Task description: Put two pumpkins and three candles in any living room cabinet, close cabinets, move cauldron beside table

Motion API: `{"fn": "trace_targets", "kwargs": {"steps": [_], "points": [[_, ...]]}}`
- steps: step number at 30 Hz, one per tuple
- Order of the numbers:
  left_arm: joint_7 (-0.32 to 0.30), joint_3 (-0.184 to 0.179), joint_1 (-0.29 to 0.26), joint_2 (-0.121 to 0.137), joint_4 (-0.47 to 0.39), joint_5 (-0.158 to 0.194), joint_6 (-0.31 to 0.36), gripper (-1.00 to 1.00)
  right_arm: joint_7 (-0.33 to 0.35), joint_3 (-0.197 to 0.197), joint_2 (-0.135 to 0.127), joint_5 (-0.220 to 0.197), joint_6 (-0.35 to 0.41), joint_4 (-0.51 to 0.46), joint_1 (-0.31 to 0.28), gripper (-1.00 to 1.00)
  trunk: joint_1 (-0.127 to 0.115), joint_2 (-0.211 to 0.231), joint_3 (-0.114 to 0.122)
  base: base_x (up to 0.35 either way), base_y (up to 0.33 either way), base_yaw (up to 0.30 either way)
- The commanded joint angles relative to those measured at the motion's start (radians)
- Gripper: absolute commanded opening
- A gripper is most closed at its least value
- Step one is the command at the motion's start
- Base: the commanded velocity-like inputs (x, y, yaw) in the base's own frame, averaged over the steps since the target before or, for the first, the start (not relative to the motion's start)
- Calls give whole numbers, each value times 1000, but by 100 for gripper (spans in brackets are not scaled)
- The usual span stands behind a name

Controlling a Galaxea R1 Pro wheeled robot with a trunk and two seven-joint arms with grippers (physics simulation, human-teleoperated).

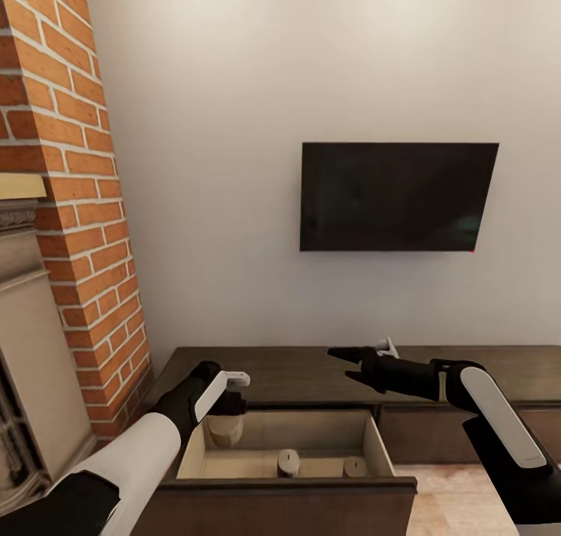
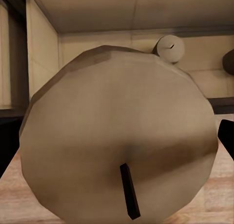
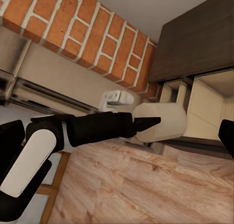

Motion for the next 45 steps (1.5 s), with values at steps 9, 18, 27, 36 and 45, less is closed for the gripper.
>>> {"fn": "trace_targets", "kwargs": {"steps": [9, 18, 27, 36, 45], "points": [[9, -6, -1, 1, -1, 11, 2, -100, -10, 1, 0, -11, 0, -1, -1, 100, 35, -64, -29, 0, 0, 0], [9, -6, -1, 0, -1, 10, 2, -100, -10, 2, 1, -12, 0, -1, -1, 100, 69, -127, -58, 0, 0, 0], [9, -6, -1, -1, -1, 9, 1, -100, -10, 2, 2, -12, 0, -1, -1, 100, 104, -190, -86, 0, 0, 0], [9, -6, -1, -1, -3, 9, -4, -100, -10, 2, 2, -12, 0, -1, -1, 100, 138, -253, -114, 0, 0, 0], [9, -6, -1, -1, -7, 9, -6, -100, -10, 2, 2, -13, 0, -1, -1, 100, 173, -316, -142, 0, 0, 0]]}}
